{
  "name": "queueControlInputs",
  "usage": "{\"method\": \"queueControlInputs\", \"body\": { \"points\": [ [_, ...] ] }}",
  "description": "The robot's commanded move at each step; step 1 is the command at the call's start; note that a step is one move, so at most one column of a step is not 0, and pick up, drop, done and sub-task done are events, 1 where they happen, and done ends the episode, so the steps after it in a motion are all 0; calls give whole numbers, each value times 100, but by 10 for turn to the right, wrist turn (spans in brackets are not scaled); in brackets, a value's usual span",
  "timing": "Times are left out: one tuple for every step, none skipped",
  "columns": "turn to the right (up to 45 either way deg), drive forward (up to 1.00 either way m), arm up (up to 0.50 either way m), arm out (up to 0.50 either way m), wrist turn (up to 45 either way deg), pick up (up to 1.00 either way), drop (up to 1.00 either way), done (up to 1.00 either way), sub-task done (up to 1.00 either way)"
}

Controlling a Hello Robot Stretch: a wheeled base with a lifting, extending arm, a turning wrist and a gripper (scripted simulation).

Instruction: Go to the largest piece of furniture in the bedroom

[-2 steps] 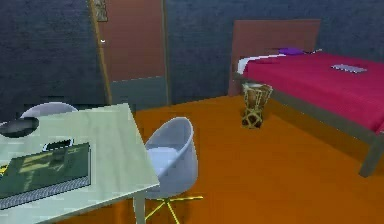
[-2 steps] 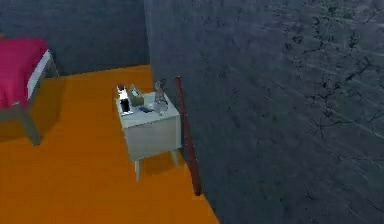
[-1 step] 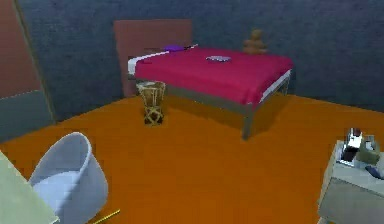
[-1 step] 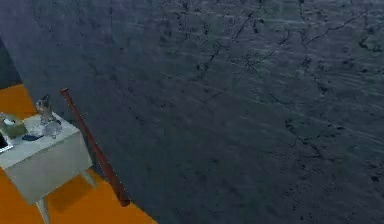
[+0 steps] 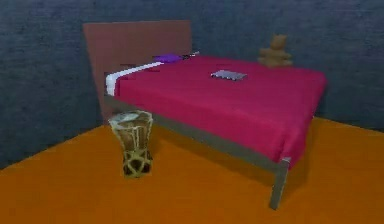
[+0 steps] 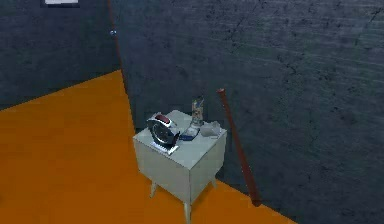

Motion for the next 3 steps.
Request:
{"method": "queueControlInputs", "body": {
  "points": [
    [30, 0, 0, 0, 0, 0, 0, 0, 0],
    [0, 60, 0, 0, 0, 0, 0, 0, 0],
    [-450, 0, 0, 0, 0, 0, 0, 0, 0]
  ]
}}
